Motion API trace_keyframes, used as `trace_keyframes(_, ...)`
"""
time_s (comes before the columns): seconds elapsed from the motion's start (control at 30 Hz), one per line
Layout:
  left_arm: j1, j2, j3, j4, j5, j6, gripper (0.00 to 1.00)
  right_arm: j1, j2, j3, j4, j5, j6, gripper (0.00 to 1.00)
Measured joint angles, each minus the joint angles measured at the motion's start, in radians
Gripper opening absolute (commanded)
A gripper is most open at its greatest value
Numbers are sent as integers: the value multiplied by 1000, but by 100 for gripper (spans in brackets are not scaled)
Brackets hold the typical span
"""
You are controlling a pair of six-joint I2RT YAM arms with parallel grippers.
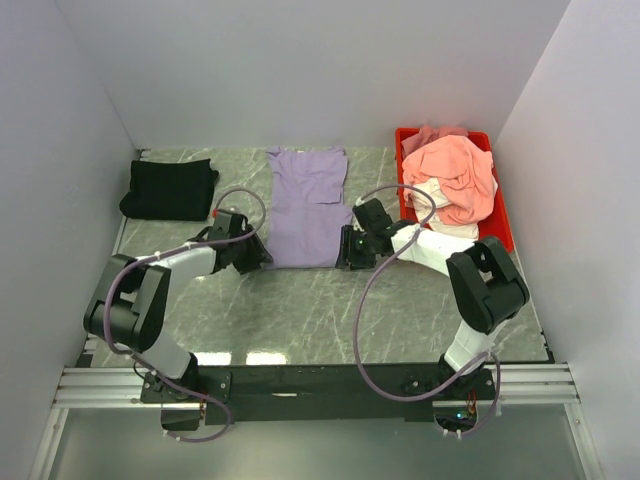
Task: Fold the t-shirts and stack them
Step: Fold the tshirt
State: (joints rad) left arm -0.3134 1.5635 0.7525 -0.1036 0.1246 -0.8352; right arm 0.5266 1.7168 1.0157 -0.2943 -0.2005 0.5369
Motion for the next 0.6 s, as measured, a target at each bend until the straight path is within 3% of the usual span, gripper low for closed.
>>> trace_keyframes(0.17, -24, 32, 15, 14, 10, -1, 35, -12, 33, 15, 2, -3, -8, 43)
trace_keyframes(0.33, -30, 48, 16, 16, 8, -3, 16, -18, 68, 31, 11, -15, -14, 34)
trace_keyframes(0.43, -30, 59, 24, 17, 12, -2, 4, -19, 87, 39, 14, -31, -19, 24)
trace_keyframes(0.47, -30, 60, 27, 16, 14, -1, 1, -19, 95, 43, 16, -37, -21, 14)
trace_keyframes(0.53, -31, 63, 30, 17, 16, -1, 1, -20, 105, 50, 19, -49, -28, 1)
trace_keyframes(0.6, -31, 64, 32, 16, 17, -1, 1, -21, 107, 53, 20, -59, -32, 0)
